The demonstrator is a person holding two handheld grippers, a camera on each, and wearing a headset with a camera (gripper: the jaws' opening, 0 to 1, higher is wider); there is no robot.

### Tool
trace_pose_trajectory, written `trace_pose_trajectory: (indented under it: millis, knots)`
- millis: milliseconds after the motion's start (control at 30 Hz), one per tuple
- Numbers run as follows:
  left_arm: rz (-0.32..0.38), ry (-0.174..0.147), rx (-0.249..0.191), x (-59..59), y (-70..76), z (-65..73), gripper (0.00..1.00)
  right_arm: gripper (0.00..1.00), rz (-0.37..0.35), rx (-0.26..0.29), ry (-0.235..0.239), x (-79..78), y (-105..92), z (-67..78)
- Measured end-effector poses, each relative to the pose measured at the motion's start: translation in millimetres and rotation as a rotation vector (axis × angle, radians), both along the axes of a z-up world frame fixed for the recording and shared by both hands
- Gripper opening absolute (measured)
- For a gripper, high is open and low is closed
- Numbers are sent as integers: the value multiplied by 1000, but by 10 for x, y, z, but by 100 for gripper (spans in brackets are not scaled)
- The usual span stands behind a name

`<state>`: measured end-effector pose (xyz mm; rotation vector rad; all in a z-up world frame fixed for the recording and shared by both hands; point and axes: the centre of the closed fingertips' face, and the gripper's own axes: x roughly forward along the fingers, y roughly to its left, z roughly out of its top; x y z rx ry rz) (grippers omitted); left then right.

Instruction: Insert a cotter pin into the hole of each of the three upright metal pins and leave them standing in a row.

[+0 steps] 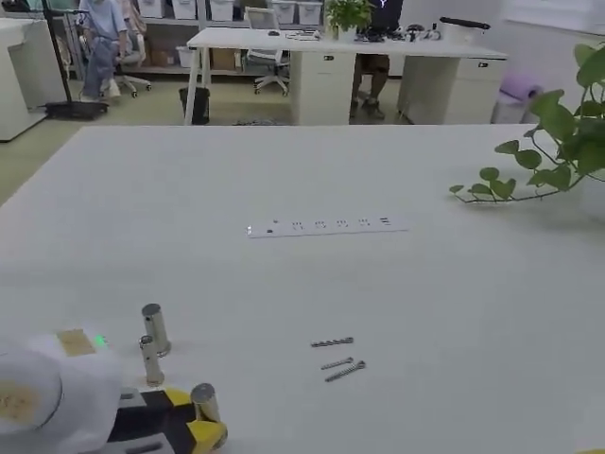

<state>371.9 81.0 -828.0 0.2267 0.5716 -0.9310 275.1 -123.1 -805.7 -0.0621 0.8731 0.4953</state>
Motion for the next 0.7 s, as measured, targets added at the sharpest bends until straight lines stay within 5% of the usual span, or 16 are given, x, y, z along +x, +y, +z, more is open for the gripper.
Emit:
trace_pose_trajectory:
  millis: [467,700]
  knots:
    - [-83,-8,54,-96,-87,-149,10,96,-15,-1,10,-12,-49,-22]
    - [-79,-13,36,-129,-130,-163,11,96,-10,4,9,-10,-48,-26]
